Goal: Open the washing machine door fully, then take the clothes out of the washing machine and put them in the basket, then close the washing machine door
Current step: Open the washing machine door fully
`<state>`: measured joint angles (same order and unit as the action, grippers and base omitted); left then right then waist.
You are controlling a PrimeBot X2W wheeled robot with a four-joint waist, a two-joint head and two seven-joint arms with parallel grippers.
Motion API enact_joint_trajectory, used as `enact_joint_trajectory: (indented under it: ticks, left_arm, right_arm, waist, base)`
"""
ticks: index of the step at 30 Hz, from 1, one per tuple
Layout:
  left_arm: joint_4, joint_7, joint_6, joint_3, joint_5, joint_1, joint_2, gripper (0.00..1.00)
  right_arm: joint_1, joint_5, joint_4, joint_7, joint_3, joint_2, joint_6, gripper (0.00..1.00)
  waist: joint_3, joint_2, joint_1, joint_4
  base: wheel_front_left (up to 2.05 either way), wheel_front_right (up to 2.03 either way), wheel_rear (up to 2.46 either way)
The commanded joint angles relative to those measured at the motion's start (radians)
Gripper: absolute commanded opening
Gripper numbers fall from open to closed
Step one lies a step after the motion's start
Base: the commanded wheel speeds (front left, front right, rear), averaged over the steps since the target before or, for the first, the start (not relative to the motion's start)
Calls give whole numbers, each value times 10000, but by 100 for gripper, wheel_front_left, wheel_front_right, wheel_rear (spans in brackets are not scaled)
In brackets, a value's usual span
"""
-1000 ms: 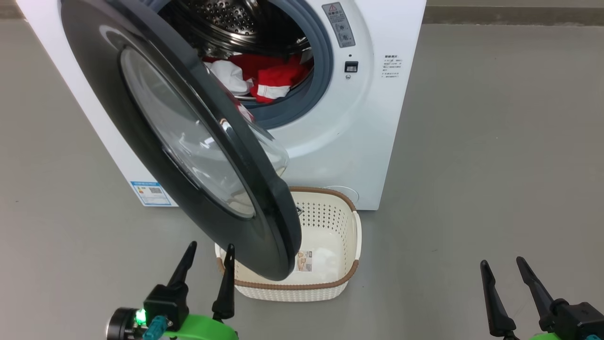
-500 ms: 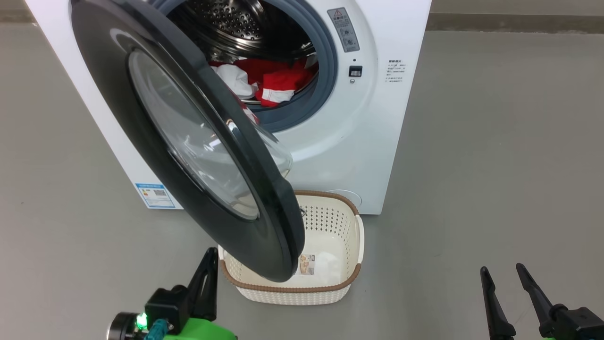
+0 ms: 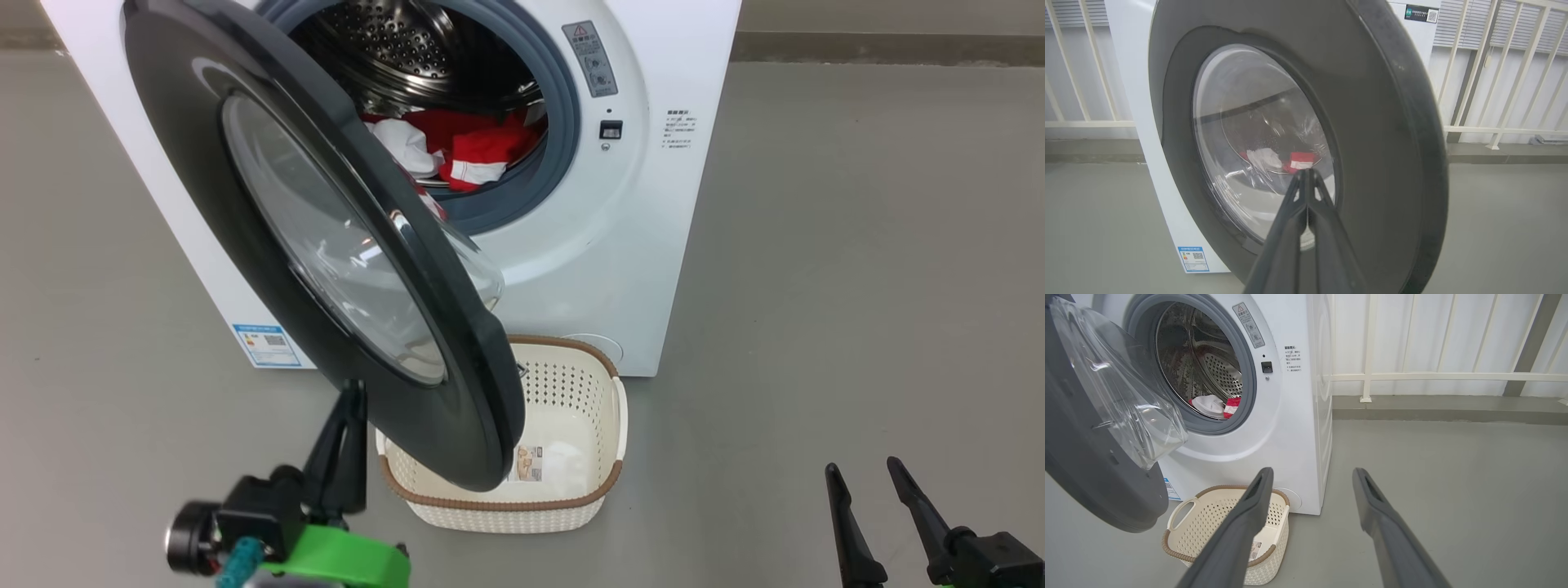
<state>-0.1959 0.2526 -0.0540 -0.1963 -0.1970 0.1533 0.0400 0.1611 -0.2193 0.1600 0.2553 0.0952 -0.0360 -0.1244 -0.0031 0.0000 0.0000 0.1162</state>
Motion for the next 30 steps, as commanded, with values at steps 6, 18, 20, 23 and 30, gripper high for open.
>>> enact_joint_trajectory:
  ticks: [6, 18, 20, 23, 30]
  left_arm:
    - [2059, 92, -273, 635, 20, 932, 103, 0]
    - [4490, 92, -431, -1180, -257, 2082, 103, 0]
    - [4471, 92, -417, -1497, -360, 2154, 103, 0]
    - [4160, 90, -404, -2518, -808, 2277, 103, 0]
    - [2987, -481, -529, -4198, -2497, 2251, 103, 0]
  right_arm:
    - [-239, -48, -166, 64, -288, -143, -63, 100]
    - [-317, -49, -86, 64, -422, -143, -63, 100]
    - [-321, -55, -87, 64, -432, -143, -63, 100]
    - [-323, -78, -78, 64, -463, -143, -63, 100]
    - [-369, -114, -57, 65, -511, -143, -63, 100]
  waist:
    - [-70, 0, 0, -76]
    - [-60, 0, 0, -425]
    - [-53, 0, 0, -450]
    - [-12, 0, 0, -517]
    - [116, 0, 0, -614]
  base:
    - [0, 0, 0]
    - [0, 0, 0]
    - [0, 0, 0]
    - [0, 0, 0]
    - [0, 0, 0]
